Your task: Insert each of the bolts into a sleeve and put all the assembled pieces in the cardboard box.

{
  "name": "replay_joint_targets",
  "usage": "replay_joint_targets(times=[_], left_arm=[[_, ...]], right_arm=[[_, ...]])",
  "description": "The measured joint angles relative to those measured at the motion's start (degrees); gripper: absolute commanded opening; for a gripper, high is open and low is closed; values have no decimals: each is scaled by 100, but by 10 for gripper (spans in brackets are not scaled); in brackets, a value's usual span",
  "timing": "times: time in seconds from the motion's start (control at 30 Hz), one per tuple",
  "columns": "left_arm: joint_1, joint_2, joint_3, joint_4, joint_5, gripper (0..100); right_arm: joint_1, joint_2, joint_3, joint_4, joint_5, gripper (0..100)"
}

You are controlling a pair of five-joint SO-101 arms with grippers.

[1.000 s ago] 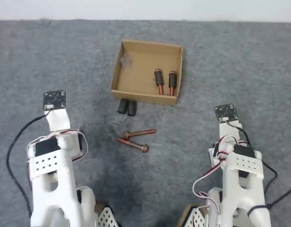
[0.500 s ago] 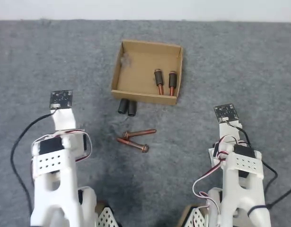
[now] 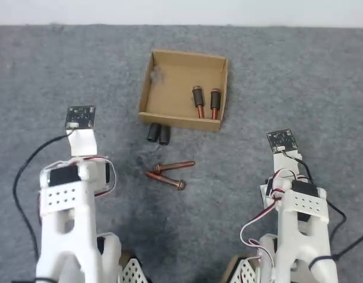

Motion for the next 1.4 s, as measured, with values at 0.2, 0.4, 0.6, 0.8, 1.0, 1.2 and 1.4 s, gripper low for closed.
replay_joint_targets(times=[0.2, 0.4, 0.6, 0.8, 1.0, 1.2, 1.4], left_arm=[[-9, 1284, -1266, 905, 0, 10], [-9, 2462, -1644, 1064, 0, 10], [-9, 3138, -1653, 888, 0, 10], [-35, 3824, -1943, 782, 0, 10], [-273, 4633, -2549, 571, 0, 10], [-281, 5327, -3121, 571, -220, 10], [-273, 5820, -3754, 580, -229, 10]], right_arm=[[0, 0, 0, 0, 0, 7], [0, 0, 0, 0, 0, 7], [0, 0, 0, 0, 9, 7], [0, 0, 0, 0, 132, 7], [0, 0, 0, 0, 167, 7], [0, 0, 0, 0, 193, 7], [0, 0, 0, 0, 202, 7]])
